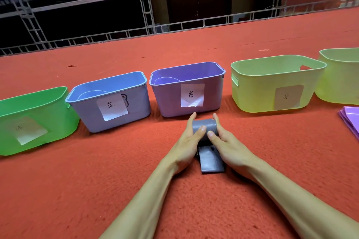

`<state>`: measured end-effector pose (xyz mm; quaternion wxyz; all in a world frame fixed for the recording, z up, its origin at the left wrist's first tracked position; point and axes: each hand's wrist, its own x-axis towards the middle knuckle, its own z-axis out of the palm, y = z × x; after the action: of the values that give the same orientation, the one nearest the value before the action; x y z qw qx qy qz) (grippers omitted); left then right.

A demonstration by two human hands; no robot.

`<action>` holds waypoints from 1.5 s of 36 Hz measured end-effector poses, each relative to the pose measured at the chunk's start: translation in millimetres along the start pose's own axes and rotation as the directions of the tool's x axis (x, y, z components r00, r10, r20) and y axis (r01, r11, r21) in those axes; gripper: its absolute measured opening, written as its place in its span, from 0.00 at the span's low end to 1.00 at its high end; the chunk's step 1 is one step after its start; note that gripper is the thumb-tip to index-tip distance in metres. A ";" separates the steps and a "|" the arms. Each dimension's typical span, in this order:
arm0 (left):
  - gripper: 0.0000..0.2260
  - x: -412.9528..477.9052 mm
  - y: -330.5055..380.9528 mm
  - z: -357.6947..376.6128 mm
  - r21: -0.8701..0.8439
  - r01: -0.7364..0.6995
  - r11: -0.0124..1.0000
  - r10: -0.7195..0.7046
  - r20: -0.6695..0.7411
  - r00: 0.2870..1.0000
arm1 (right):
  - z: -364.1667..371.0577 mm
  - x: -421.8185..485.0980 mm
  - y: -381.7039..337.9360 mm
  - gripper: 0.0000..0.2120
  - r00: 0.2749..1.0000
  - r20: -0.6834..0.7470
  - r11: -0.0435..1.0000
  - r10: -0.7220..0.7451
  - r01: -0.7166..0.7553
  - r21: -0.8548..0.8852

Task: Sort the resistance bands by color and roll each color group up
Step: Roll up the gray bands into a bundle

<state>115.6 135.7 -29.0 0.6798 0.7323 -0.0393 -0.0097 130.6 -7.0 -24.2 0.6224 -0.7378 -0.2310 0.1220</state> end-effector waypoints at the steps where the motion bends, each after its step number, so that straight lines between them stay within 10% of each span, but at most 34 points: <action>1: 0.35 -0.2 -0.7 -0.2 0.017 -0.006 1.000 0.006 -0.001 1.000 | -0.5 -0.1 0.4 0.29 1.000 0.002 1.000 0.000 0.000 0.009; 11: 0.30 -1.5 1.1 -3.5 0.065 -0.095 0.993 0.103 -0.140 0.985 | -7.0 3.6 10.0 0.19 0.998 -0.015 0.991 -0.068 0.069 0.111; 19: 0.22 -4.8 2.5 -5.4 0.089 -0.233 0.968 0.245 -0.161 0.956 | 2.2 1.4 -8.3 0.11 0.998 -0.069 0.826 0.001 0.038 0.563; 28: 0.23 -6.7 3.6 -5.1 0.108 -0.335 0.936 0.349 -0.149 0.925 | -4.6 -1.7 -12.6 0.21 0.993 -0.083 0.842 0.089 -0.031 0.538; 45: 0.11 -3.3 12.4 3.6 -0.204 -0.012 0.979 -0.016 -0.133 0.991 | -5.3 0.6 -6.4 0.24 0.982 -0.186 0.856 0.033 0.069 0.512; 54: 0.09 -6.5 11.2 -2.2 -0.211 -0.043 0.976 0.018 -0.119 0.993 | -9.0 -0.7 -8.0 0.30 0.984 -0.150 0.852 0.098 -0.005 0.524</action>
<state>108.8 137.5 -18.0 0.7557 0.6536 -0.0098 0.0392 132.6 -14.2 -14.7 0.8130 -0.5550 -0.1153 0.1329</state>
